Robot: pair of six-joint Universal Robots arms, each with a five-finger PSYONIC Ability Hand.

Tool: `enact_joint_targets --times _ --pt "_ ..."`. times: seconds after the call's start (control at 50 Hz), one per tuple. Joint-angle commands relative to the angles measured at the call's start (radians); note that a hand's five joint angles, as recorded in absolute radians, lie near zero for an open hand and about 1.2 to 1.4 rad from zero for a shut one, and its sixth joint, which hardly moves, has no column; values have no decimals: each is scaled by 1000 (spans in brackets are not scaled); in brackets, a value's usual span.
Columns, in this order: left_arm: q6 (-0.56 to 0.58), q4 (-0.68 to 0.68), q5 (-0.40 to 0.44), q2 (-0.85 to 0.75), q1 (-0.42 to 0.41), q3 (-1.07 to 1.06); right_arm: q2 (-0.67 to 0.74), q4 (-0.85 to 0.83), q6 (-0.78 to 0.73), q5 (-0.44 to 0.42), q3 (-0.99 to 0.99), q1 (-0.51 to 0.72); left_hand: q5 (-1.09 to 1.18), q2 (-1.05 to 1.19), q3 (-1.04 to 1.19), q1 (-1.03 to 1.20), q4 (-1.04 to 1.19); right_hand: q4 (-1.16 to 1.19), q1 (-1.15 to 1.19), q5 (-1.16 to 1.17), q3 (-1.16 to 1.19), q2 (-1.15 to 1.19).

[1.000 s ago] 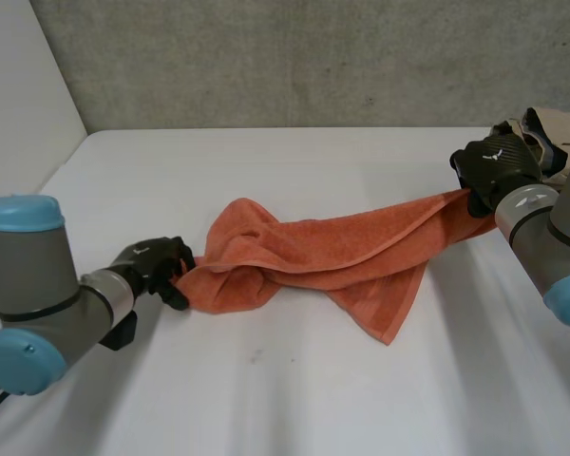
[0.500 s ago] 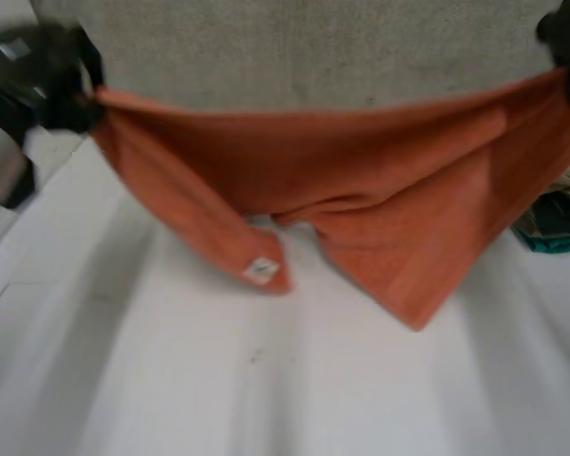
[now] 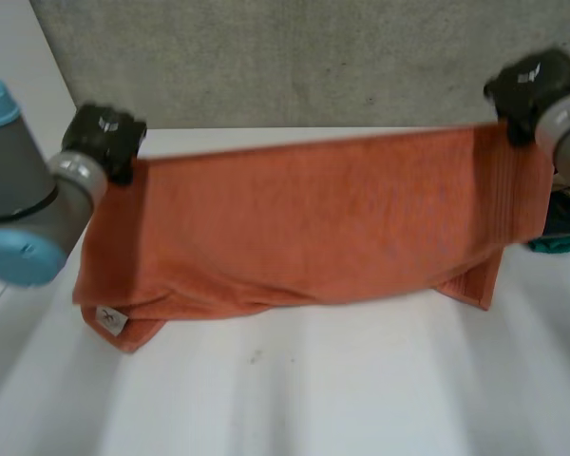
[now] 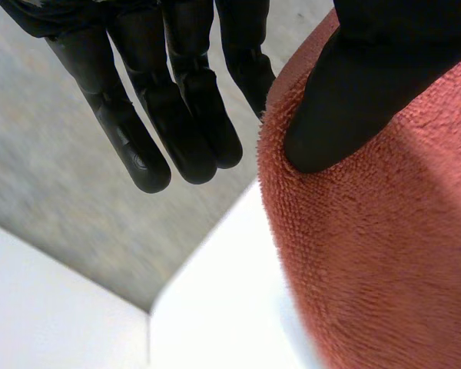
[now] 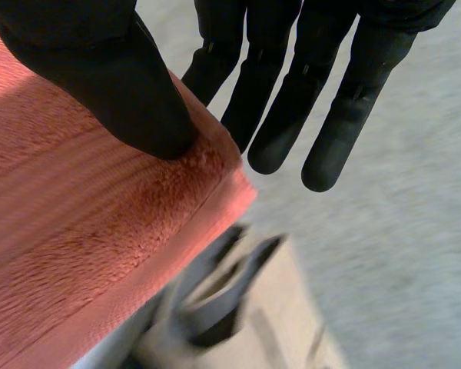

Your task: Fold the laundry.

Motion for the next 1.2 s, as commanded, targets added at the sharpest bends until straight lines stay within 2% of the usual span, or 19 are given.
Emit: enact_joint_targets --times 0.02,0.04,0.06,0.12,0.14,0.26,0.36,0.48,0.6,0.8,0.82,0.86,0.9,0.98,1.06,1.14,1.2 --pt "23 283 4 -132 -14 377 97 -455 64 69 -160 39 240 199 205 247 199 199 283 217 207 219" --pt "22 413 3 -128 -9 396 97 -594 74 70 -157 49 240 199 205 247 199 199 283 217 207 219" --pt "22 480 1 -126 -9 398 97 -661 79 73 -155 50 240 199 205 247 199 199 283 217 207 219" --pt "19 659 7 -100 -21 388 99 -848 80 64 -143 57 240 199 205 247 199 199 283 217 207 219" --pt "19 672 9 -94 -24 381 99 -872 82 62 -140 57 240 199 205 247 199 199 283 217 207 219" --pt "14 637 7 -24 -12 246 99 -898 116 27 -111 62 240 199 205 247 199 199 283 217 207 219" --pt "14 625 7 72 17 9 47 -852 137 4 53 62 240 199 205 247 199 199 283 217 207 219" --pt "14 629 13 105 38 -239 -2 -775 139 -36 266 51 240 199 205 247 199 199 283 217 207 219" --pt "17 644 15 80 52 -433 4 -671 137 -83 443 39 240 199 205 247 199 199 283 217 207 219" --pt "22 654 18 -118 87 -498 87 -622 131 -85 524 2 240 199 205 247 199 199 283 217 207 219" --pt "22 652 24 -125 92 -500 87 -622 130 -85 530 -1 2 -39 -33 9 -39 199 283 217 207 219" --pt "22 651 38 -125 95 -498 87 -622 127 -85 537 -3 -301 -342 -337 -295 -343 199 283 217 207 219" --pt "22 648 61 -125 104 -497 85 -622 125 -85 544 -1 -443 -484 -479 -437 -484 199 283 217 207 219" --pt "19 646 88 -115 129 -497 84 -622 130 -85 557 -1 -420 -461 -456 -414 -462 199 283 217 207 219" --pt "17 628 114 -115 153 -492 84 -622 137 -85 563 -1 -125 -166 -160 -118 -166 199 283 217 207 219" --pt "19 582 159 -115 184 -498 84 -622 139 -85 564 -3 52 11 16 58 10 199 283 217 207 219" --pt "19 548 187 -117 195 -503 84 -620 137 -83 564 -1 64 23 29 71 23 199 283 217 207 219"
